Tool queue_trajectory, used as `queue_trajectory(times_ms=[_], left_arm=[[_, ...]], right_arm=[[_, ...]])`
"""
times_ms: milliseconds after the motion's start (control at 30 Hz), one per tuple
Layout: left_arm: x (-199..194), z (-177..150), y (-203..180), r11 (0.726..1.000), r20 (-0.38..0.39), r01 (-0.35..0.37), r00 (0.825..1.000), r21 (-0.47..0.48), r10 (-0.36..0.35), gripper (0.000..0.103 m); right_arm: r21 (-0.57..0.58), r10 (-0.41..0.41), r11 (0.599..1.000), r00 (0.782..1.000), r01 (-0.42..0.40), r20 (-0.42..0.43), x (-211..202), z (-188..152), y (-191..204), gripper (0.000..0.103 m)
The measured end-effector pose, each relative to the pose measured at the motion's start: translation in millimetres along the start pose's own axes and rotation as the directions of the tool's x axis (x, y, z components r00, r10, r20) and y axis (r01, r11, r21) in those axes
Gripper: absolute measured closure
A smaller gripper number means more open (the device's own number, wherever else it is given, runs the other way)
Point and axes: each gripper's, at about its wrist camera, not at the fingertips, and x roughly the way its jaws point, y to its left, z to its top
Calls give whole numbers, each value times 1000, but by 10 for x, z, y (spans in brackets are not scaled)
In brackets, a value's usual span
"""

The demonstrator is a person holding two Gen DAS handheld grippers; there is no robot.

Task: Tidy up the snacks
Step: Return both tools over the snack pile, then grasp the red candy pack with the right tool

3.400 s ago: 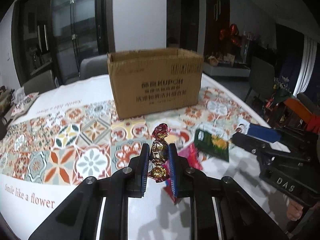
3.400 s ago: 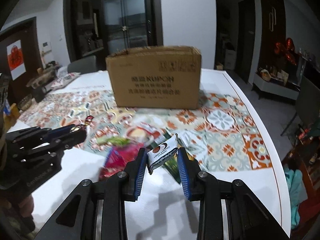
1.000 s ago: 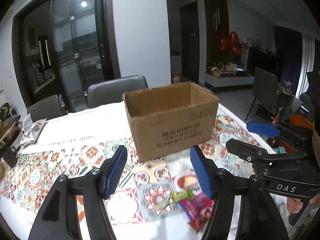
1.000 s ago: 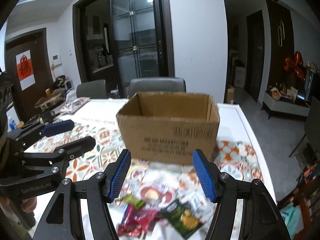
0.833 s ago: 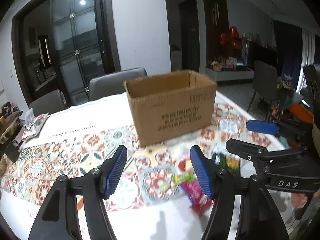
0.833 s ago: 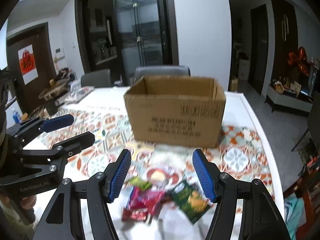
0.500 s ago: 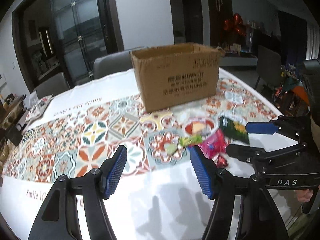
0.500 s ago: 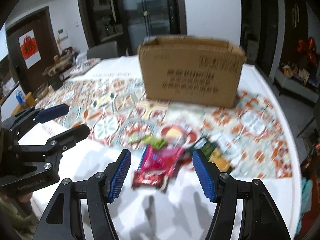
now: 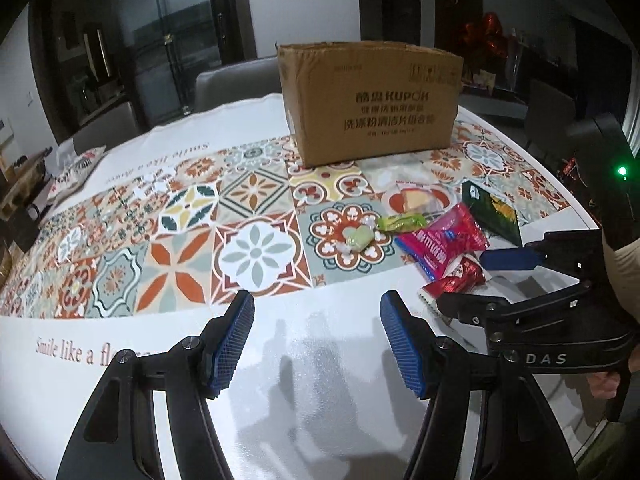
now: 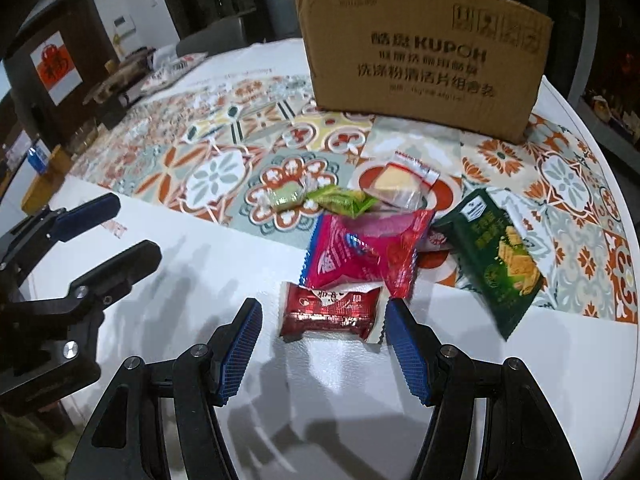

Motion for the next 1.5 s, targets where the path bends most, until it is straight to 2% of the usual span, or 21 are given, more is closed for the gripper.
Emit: queue_trajectory(times_ms=[267,467,533,567,833,933,1100,1267,1500], left_arm=[[130,-48,9,999,-35,26,999,-18,-27,38],[172,-50,5,998,-46,45,998,-33,-46,38],[179,-44,-11,999,-46,45,998,-31,-47,38],[181,-38,-19,998,-45,47,998,-31,-48,38],[129,1,-83,998,-32,63,997,-25,-64,39],[68,29,-116,997,-14,74,997,-17,-74,39],[39,140,-109,997,16,75,997,-1,-75,39],[192,306,-83,996,31,82,996,22,-83,40],[499,418,-29,990,-28,137,990,13,-137,46]], right_arm=[[-31,-53,998,998,52,-22,124,6,44,38],[-27,-57,998,998,56,-13,125,-18,31,40],[-29,-66,997,998,66,-4,110,-28,22,51],[-28,-67,997,998,66,-4,104,-32,16,51],[34,12,999,1000,-12,-12,-43,-119,-41,52],[37,18,999,999,-19,31,-213,-130,-3,52],[19,-51,999,990,49,129,-415,-13,25,52],[20,-111,994,982,109,153,-385,177,-57,52],[20,-192,981,963,191,189,-238,448,-153,52]])
